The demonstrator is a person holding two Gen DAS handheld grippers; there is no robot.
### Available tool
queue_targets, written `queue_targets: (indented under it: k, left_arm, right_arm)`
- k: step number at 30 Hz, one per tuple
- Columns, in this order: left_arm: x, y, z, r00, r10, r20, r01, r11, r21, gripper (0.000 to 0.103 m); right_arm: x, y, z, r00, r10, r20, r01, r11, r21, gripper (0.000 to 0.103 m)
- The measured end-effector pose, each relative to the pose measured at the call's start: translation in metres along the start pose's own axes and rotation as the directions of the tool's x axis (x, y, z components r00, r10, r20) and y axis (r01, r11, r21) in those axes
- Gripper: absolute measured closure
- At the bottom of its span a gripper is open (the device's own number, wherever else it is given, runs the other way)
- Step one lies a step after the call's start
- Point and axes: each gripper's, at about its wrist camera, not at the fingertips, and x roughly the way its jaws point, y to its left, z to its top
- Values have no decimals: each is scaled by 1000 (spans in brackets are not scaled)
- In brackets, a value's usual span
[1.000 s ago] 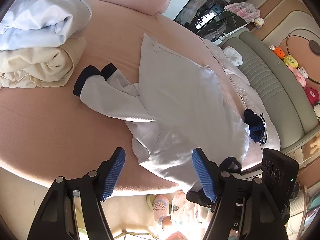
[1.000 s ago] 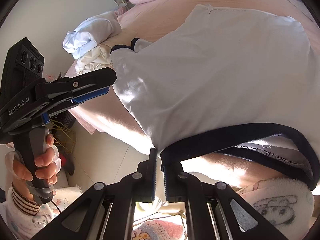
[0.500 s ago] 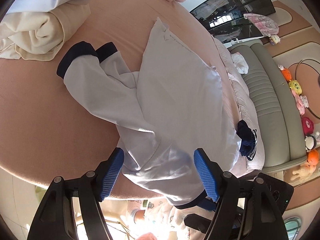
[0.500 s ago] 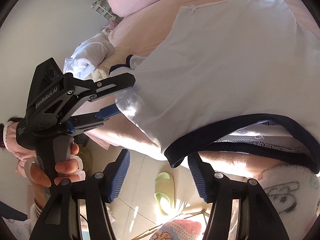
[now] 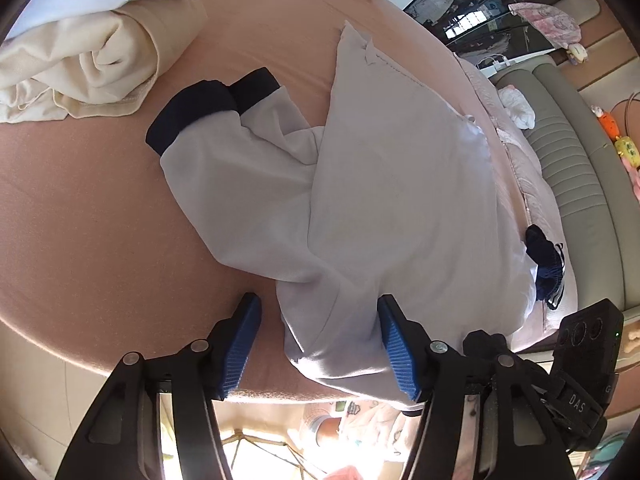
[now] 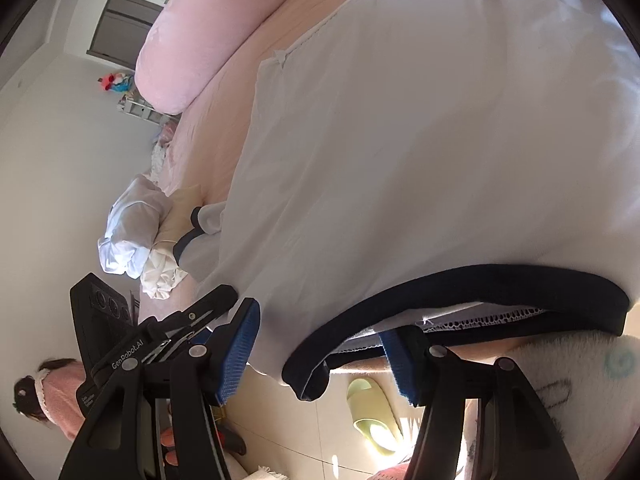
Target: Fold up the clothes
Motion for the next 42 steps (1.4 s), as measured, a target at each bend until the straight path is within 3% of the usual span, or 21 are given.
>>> queue_targets:
  k: [4,8,10,16,20,21,24,27,31,33,37,42]
  left_arm:
    - [5,-13,-4,993,115,17,-116,989,96,47]
    - [10,-15,-5,988,150,32,-153,979,134,46]
    - [7,-13,-5,989,142,32,-145,982,124,46]
    - [-21,7,-3,1000,23,17,-23,999,-30,45]
    - [-35,11,-1,996,64,60,-64,998,-14,44]
    - [-32,13,-1,998,39,47,-37,999,-37,44]
    - [-22,19,1,999,-31,14,33,994,-102,43]
    - [-13,11,0,998,68,18,-66,996,-63,44]
    - [-12,10,-7,990,134,48,-131,990,-55,43]
    - [-12,4,-11,974,221,57,-221,975,4,43]
    - [-8,-6,-17,951,299,75,-303,951,60,43]
    - [-11,-6,-20,956,283,76,-287,956,52,43]
  right_arm:
    - [8,6,-2,996,-91,0,91,993,-78,43]
    - [12,14,-4,980,-197,11,196,970,-146,51]
    - [14,19,-5,967,-253,19,252,950,-182,58]
    - [19,29,-9,937,-347,44,345,898,-273,58]
    - [19,35,-10,914,-403,47,397,866,-305,58]
    - [19,36,-11,910,-412,51,407,859,-312,58]
    - [20,37,-12,907,-418,55,412,851,-326,57]
    - [19,36,-11,912,-408,48,400,854,-332,55]
    - [16,30,-8,924,-382,32,371,871,-323,55]
    - [15,27,-5,929,-371,23,359,881,-309,55]
    - [14,24,-3,930,-367,18,354,881,-313,55]
    - [8,24,-1,932,-363,17,350,883,-314,53]
